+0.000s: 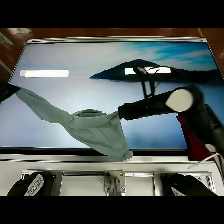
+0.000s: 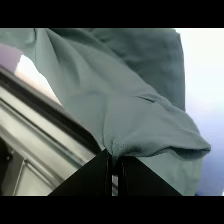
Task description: Fold the shirts.
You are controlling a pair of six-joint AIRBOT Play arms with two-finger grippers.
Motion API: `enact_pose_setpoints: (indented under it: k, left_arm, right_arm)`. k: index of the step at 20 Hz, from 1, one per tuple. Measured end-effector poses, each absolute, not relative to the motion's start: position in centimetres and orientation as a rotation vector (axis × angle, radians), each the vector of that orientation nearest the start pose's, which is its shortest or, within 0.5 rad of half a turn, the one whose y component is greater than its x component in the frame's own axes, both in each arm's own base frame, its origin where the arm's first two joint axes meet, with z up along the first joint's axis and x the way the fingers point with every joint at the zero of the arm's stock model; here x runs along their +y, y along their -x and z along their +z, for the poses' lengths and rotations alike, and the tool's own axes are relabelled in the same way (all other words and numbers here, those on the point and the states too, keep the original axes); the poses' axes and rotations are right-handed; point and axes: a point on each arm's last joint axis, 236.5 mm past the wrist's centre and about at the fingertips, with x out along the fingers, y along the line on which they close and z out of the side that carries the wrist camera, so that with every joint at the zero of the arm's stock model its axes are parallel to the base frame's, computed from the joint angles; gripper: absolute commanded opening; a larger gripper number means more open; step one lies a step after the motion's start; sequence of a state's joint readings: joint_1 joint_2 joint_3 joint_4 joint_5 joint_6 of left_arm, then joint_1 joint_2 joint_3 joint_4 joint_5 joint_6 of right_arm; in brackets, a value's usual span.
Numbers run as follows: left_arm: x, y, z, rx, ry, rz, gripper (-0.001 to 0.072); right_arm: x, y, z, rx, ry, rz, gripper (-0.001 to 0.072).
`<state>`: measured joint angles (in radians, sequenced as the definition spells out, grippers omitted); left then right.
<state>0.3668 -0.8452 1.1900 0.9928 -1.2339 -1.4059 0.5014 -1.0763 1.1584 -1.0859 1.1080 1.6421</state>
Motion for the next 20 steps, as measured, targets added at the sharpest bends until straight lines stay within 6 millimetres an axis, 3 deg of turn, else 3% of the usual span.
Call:
enact_pose_setpoints:
  k: [1, 3, 5, 7, 8, 10, 12, 13, 14, 16, 18, 20]
  left_arm:
    - [0.0, -34.4, 20.0, 0.753, 0.4, -0.156, 0.004]
    - [0.0, -34.8, 20.9, 0.715, 0.368, -0.169, 0.004]
    - [0.1, -35.4, 24.3, 0.614, 0.328, -0.173, 0.004]
    - [0.3, -35.7, 30.0, 0.453, 0.284, -0.167, 0.004]
    - [0.2, -35.5, 33.4, 0.362, 0.263, -0.164, 0.004]
    - [0.1, -33.9, 40.8, 0.165, 0.222, -0.151, 0.0039]
    - [-0.2, -31.2, 47.3, -0.008, 0.177, -0.136, 0.0039]
    - [-0.3, -29.8, 49.8, -0.075, 0.155, -0.127, 0.004]
    - [-0.4, -28.2, 51.9, -0.132, 0.138, -0.113, 0.004]
    - [-0.1, -25.8, 54.3, -0.2, 0.11, -0.062, 0.004]
    - [0.6, -24.3, 54.8, -0.205, 0.091, -0.006, 0.004]
    - [1.2, -24.1, 53.5, -0.147, 0.083, 0.031, 0.004]
  right_arm:
    - [27.4, -29.8, 11.3, 1.086, -0.238, 0.684, 0.0061]
    - [27.5, -32.6, 13.5, 0.953, -0.265, 0.67, 0.006]
    - [26.4, -36.0, 19.7, 0.731, -0.303, 0.654, 0.006]
    - [23.9, -38.2, 28.6, 0.474, -0.344, 0.626, 0.006]
    - [22.2, -38.4, 33.6, 0.341, -0.363, 0.608, 0.006]
    - [18.6, -36.9, 42.4, 0.119, -0.378, 0.579, 0.0061]
    - [15.7, -33.8, 48.8, -0.036, -0.371, 0.557, 0.006]
    - [14.6, -32.2, 50.8, -0.081, -0.361, 0.55, 0.0061]
    - [13.8, -30.4, 52.2, -0.111, -0.349, 0.545, 0.0061]
    - [12.9, -27.8, 53.0, -0.108, -0.318, 0.535, 0.0061]
    - [12.1, -26.2, 52.0, -0.055, -0.277, 0.506, 0.0061]
    - [11.6, -25.8, 50.0, 0.034, -0.246, 0.472, 0.0061]
